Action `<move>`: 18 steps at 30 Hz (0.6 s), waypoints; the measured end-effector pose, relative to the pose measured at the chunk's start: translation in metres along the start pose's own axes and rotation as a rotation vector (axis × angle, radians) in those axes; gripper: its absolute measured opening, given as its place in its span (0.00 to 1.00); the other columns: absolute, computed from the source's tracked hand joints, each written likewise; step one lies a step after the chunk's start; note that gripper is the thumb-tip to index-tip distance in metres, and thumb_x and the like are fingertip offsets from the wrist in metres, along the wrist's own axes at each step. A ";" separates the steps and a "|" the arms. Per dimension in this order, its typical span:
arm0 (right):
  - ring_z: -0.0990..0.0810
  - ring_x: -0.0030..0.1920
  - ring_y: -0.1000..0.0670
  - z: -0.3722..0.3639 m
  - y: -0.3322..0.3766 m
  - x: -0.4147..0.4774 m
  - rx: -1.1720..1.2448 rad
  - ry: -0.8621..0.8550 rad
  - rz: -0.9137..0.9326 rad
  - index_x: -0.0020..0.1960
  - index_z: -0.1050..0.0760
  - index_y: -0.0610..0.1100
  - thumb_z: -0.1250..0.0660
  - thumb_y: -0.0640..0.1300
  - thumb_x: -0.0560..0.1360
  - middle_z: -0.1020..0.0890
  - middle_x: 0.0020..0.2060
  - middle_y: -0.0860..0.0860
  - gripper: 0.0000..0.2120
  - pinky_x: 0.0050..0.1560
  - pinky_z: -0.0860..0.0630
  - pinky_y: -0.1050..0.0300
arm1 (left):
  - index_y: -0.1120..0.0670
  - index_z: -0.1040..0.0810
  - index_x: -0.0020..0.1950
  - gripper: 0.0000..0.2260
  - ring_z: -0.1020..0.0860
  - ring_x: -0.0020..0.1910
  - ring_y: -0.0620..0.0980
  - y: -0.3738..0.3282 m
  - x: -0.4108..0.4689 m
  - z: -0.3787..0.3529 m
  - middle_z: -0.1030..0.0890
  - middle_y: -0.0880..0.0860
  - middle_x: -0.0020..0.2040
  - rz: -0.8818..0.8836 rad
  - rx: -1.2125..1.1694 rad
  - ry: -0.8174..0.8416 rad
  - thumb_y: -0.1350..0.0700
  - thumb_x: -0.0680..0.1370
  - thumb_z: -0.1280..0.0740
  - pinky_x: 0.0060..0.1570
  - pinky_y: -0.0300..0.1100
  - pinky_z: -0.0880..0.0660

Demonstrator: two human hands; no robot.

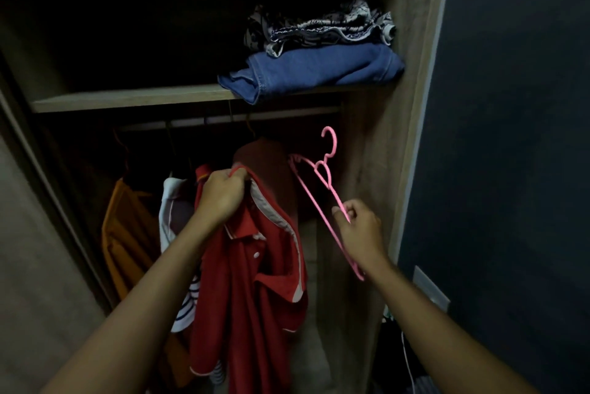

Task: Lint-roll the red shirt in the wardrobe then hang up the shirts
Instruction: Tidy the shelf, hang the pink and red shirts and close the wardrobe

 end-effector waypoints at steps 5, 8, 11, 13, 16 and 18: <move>0.21 0.31 0.54 0.022 -0.004 -0.066 0.116 -0.048 -0.033 0.53 0.26 0.46 0.33 0.45 0.80 0.21 0.36 0.48 0.04 0.31 0.24 0.62 | 0.61 0.18 0.42 0.23 0.18 0.46 0.61 -0.004 -0.031 0.004 0.15 0.62 0.43 0.017 -0.004 0.046 0.44 0.68 0.42 0.49 0.53 0.22; 0.22 0.31 0.58 0.035 0.003 -0.081 0.198 -0.029 -0.096 0.55 0.23 0.51 0.32 0.49 0.79 0.20 0.36 0.50 0.05 0.33 0.26 0.62 | 0.63 0.17 0.47 0.25 0.18 0.51 0.65 -0.013 -0.048 0.006 0.16 0.66 0.49 0.002 0.010 0.053 0.44 0.70 0.42 0.50 0.54 0.22; 0.28 0.27 0.58 0.053 0.028 -0.092 0.307 -0.013 -0.116 0.47 0.18 0.49 0.35 0.55 0.79 0.24 0.28 0.54 0.11 0.30 0.32 0.63 | 0.63 0.17 0.49 0.26 0.18 0.53 0.66 -0.023 -0.064 0.011 0.16 0.66 0.51 0.010 0.000 0.064 0.43 0.71 0.41 0.49 0.53 0.23; 0.32 0.24 0.55 0.070 0.055 -0.096 0.447 -0.011 -0.109 0.41 0.19 0.46 0.35 0.56 0.79 0.28 0.24 0.53 0.16 0.25 0.36 0.61 | 0.62 0.17 0.49 0.21 0.18 0.51 0.64 -0.032 -0.072 0.012 0.15 0.64 0.50 0.015 0.006 0.090 0.45 0.74 0.39 0.44 0.48 0.27; 0.36 0.22 0.53 0.100 0.096 -0.097 0.643 0.011 -0.054 0.39 0.21 0.44 0.36 0.52 0.80 0.29 0.25 0.50 0.16 0.22 0.40 0.61 | 0.64 0.17 0.47 0.18 0.22 0.41 0.54 -0.055 -0.086 0.012 0.19 0.59 0.41 0.003 0.032 0.201 0.50 0.78 0.37 0.42 0.45 0.31; 0.38 0.20 0.54 0.116 0.121 -0.095 0.844 0.051 -0.012 0.39 0.23 0.43 0.37 0.50 0.81 0.31 0.24 0.49 0.16 0.21 0.44 0.64 | 0.65 0.17 0.45 0.21 0.24 0.38 0.52 -0.069 -0.090 0.011 0.20 0.57 0.38 -0.029 0.051 0.245 0.47 0.75 0.37 0.41 0.46 0.31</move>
Point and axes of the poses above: each hand's wrist, its own x-axis towards the middle knuckle, its own z-axis out of the back of the hand, y = z × x, the point moved 1 cm from there along x, towards the middle knuckle
